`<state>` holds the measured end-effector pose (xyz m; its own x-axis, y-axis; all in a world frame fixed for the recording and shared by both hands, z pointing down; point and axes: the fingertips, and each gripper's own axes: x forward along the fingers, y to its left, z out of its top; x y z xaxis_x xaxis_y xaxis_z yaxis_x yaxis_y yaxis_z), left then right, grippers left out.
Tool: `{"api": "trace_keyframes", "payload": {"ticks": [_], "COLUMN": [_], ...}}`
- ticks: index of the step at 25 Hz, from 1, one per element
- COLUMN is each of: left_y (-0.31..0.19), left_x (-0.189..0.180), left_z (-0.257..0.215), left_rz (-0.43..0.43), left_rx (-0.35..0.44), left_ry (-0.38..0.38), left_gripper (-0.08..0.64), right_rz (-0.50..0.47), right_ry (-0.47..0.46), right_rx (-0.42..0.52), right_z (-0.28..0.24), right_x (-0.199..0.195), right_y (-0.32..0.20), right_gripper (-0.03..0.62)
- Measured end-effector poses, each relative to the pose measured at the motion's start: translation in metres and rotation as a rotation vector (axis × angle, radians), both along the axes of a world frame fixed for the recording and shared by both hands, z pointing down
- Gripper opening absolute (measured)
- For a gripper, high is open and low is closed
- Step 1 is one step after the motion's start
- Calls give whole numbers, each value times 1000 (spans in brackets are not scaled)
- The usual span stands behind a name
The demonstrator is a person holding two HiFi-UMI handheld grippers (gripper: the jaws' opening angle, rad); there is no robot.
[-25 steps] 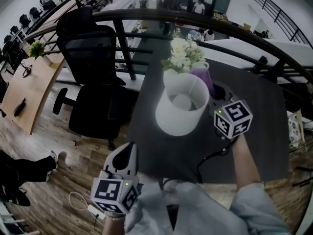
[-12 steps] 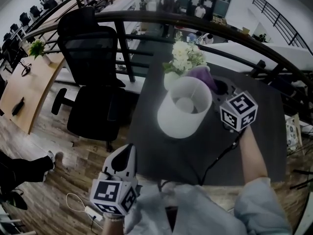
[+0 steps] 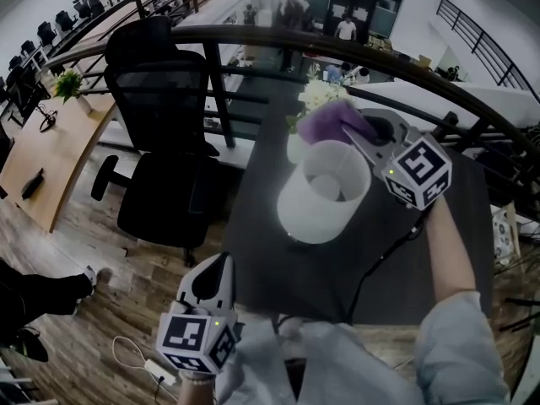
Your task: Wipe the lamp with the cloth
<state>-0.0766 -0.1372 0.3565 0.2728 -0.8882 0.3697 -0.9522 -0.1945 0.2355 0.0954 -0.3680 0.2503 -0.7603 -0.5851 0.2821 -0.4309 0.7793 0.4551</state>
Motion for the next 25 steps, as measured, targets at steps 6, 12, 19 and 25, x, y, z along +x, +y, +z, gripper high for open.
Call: {"api": "trace_keyframes", "payload": {"ticks": [6,12,19,25], "left_y": [-1,1,9,14], "left_x": [-1,-7,-16,-32], "left_z": [-3,-3,-9,-10], "left_rz": [8,15,16,3], "left_rx": [-20,8,-5,61], "left_ry": [-9,3,2,3], "left_gripper": [11,11,11,9], "right_rz": [-95,-179,-243,-275], "right_ry": [131,228,275,358], "right_rx": [118,195,247,311], "right_z": [-20,-32,-36,-27], "right_x": [-27,-62,-100,-122], "right_y": [13,43,78,108], "right_gripper": [51,51,51,51]}}
